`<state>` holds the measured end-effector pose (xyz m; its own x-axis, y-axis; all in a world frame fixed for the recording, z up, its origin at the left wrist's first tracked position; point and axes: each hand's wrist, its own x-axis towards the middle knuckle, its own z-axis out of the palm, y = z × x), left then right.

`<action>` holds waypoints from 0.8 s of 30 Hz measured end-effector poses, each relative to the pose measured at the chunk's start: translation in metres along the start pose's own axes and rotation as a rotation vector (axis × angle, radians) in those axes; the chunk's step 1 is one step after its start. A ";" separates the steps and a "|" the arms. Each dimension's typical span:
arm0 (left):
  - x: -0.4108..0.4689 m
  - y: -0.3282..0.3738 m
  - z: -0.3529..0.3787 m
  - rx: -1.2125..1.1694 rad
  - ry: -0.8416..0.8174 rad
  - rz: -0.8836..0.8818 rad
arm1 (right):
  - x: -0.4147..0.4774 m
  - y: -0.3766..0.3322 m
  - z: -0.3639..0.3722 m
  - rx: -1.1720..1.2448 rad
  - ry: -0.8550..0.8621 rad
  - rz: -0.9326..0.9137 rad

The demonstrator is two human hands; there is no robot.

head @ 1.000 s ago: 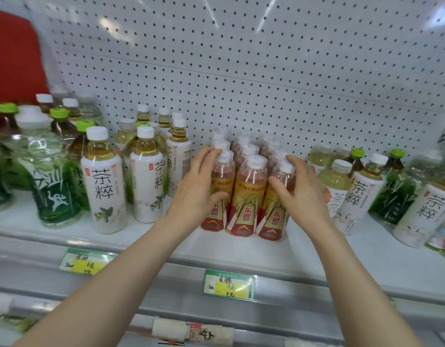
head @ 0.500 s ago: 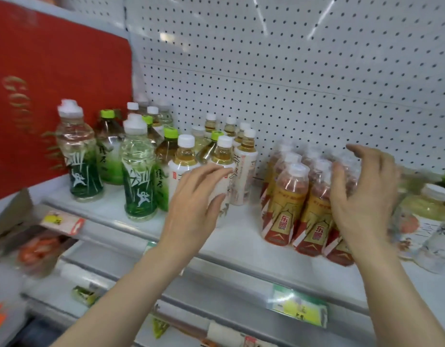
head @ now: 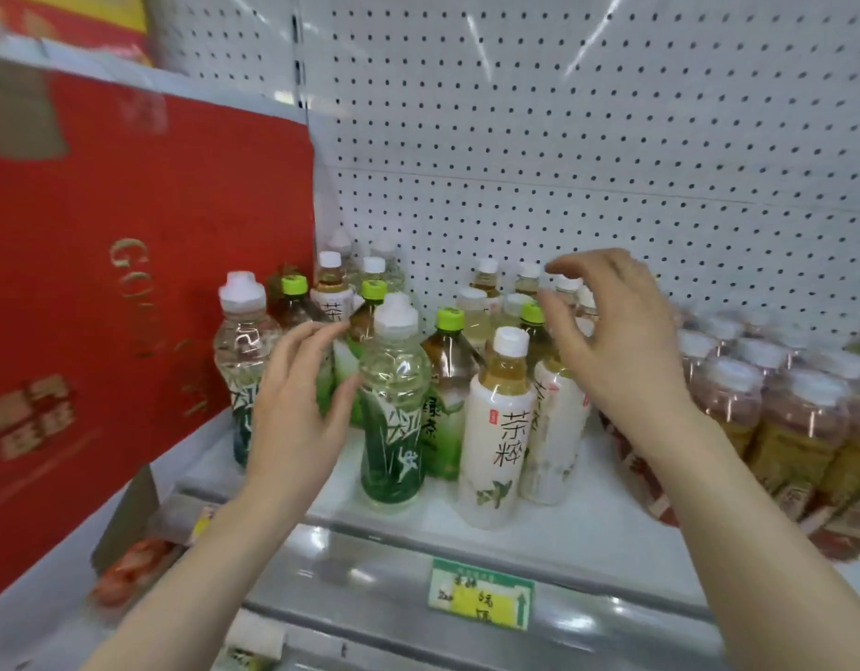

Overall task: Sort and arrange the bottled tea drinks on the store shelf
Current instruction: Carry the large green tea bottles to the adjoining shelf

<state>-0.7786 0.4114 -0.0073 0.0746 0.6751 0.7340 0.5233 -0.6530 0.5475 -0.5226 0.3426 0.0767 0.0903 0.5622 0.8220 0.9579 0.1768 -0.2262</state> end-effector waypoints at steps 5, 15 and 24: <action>0.031 -0.012 0.000 0.012 -0.199 0.000 | 0.058 -0.025 0.024 0.115 -0.471 0.026; 0.021 -0.028 0.014 -0.215 -0.549 -0.156 | 0.139 -0.048 0.138 -0.004 -1.074 -0.027; 0.022 -0.053 -0.015 -0.047 -0.278 -0.210 | 0.140 -0.055 0.171 0.050 -1.100 -0.100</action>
<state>-0.8173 0.4552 -0.0140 0.2010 0.8598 0.4695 0.5123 -0.5007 0.6977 -0.6094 0.5496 0.1145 -0.3020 0.9507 -0.0701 0.9331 0.2798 -0.2257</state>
